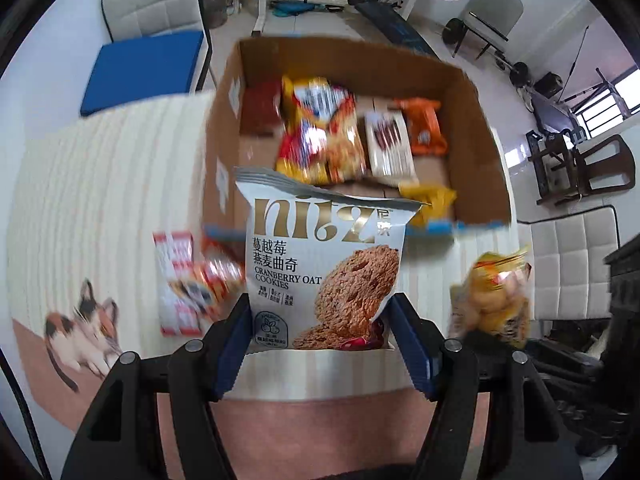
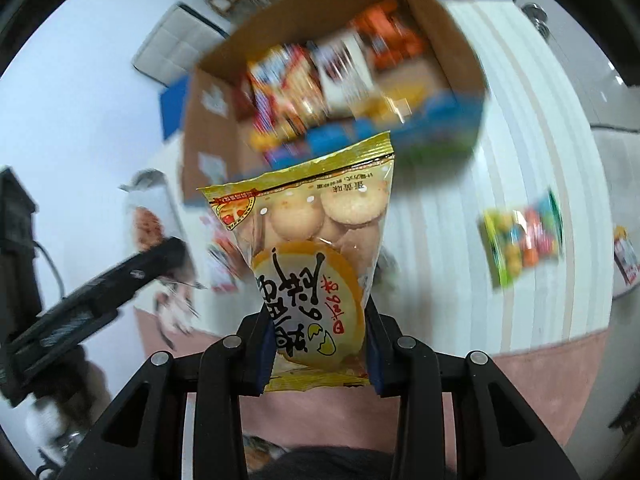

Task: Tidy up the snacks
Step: 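Carry both packets into the box and open both tools, then move both tools back over the remaining packets on the table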

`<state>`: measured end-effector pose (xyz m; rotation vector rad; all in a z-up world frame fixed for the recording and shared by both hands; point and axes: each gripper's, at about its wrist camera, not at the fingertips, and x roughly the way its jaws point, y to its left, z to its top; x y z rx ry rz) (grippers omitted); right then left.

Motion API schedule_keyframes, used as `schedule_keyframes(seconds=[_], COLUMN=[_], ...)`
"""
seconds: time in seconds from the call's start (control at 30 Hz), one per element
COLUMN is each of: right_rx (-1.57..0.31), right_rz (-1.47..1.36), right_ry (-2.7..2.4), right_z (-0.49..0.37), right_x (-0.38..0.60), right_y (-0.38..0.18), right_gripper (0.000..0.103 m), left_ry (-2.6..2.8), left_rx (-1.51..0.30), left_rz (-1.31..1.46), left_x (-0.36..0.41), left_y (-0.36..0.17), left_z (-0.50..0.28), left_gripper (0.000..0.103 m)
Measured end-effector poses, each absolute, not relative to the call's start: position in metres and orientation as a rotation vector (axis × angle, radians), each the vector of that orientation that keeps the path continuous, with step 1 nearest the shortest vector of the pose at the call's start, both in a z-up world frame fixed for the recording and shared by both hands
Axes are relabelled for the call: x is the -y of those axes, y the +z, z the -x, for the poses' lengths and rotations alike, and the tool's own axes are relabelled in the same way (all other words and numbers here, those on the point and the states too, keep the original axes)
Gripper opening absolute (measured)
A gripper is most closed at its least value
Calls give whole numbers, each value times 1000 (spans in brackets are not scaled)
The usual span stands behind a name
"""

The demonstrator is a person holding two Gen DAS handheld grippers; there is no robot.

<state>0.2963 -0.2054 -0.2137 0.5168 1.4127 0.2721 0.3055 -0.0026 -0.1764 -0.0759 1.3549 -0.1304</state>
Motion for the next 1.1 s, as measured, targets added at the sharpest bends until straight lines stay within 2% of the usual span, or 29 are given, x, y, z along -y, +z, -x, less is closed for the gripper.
schedule_keyframes(seconds=[0.13,0.3,0.5,0.77,0.8,0.87,0.9,0.93,0.97,1.0,1.1], right_rx=[-1374,-1397,-1476,-1550,-1574,-1613,-1622,-1627,-1630,-1635,-1644], right_rz=[-503,-506,-504,-515,-522,-528,-524,-507,-494,-485,-454], right_ry=[271,246,210,189,192,191,192,187,185,182,175], right_z=[-347,-405,-444,-460,-461,-461,-462,-461,-461,-461,-459], right_x=[212,200,192,189,188,189,190,190,190,191,193], right_y=[-186,-189,-222,-258,-263,-271,-273,-275,-276,-276,-276], right_gripper=[39,39,39,40,43,59,85,92,92,92,92], left_ry=[-113,-93,-53,-47,-50,-54,-55,-55,-56,-57,-57], left_rx=[-1400,-1513,-1637,-1726,-1737,-1760,-1759,-1762,-1760,-1759,-1748], left_rz=[34,21,-21,-66,-59,-38,-42,-46,-49,-46,-28], left_x=[-1,-10,-18,-16,-16,-17,-17,-17,-16,-16,-18], left_y=[-177,-200,-239,-273,-277,-283,-284,-285,-285,-285,-282], left_z=[-359,-416,-454,-460,-459,-457,-456,-455,-455,-454,-453], left_gripper=[66,66,66,66,66,66,66,68,78,84,87])
